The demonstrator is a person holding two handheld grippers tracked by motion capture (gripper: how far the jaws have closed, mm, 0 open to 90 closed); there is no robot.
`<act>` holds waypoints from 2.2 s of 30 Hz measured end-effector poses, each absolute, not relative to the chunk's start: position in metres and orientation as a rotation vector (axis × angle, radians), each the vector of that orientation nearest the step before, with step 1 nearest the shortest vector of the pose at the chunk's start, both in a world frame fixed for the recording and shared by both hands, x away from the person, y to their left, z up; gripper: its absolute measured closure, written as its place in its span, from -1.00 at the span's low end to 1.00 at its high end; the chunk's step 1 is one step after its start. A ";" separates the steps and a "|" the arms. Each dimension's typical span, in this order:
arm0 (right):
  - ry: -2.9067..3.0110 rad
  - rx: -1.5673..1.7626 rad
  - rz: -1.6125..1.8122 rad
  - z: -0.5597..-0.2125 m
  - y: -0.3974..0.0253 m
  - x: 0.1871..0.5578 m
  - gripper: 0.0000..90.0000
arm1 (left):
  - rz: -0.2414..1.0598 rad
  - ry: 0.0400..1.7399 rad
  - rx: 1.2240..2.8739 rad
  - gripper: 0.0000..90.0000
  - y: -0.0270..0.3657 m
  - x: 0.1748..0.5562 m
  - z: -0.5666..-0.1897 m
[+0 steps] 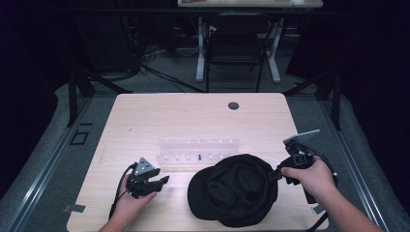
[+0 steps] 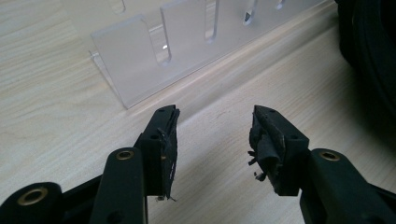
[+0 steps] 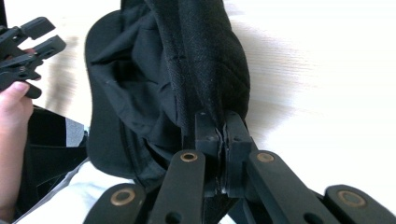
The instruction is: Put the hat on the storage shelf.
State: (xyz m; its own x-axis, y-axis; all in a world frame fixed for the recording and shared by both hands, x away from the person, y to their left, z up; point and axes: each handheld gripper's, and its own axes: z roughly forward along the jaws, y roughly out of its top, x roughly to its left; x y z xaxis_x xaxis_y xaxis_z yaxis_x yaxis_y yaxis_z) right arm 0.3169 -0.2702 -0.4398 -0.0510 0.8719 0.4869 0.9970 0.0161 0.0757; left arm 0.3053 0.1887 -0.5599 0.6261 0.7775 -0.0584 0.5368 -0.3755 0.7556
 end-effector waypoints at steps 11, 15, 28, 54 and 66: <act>-1.955 -1.876 -0.624 -0.413 -0.261 0.316 0.95 | 0.392 1.028 2.078 0.14 0.189 0.305 -0.559; -1.918 -1.847 -0.657 -0.404 -0.258 0.317 0.95 | 0.395 1.027 2.074 0.14 0.188 0.305 -0.560; -1.839 -1.764 -0.781 -0.388 -0.249 0.315 0.95 | 0.393 1.029 2.073 0.14 0.188 0.305 -0.560; -1.759 -1.714 -1.020 -0.352 -0.275 0.313 0.95 | 0.394 1.032 2.070 0.14 0.188 0.304 -0.560; -1.696 -1.691 -1.137 -0.340 -0.289 0.313 0.95 | 0.395 1.028 2.079 0.14 0.187 0.305 -0.560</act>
State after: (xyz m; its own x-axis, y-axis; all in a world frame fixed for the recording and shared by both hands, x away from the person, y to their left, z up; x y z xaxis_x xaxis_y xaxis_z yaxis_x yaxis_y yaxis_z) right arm 0.3130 -0.2895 -0.3397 -0.1161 0.5660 0.8162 0.9700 -0.1120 0.2156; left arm 0.3046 0.1872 -0.5603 0.6266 0.7773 -0.0568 0.5389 -0.3794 0.7521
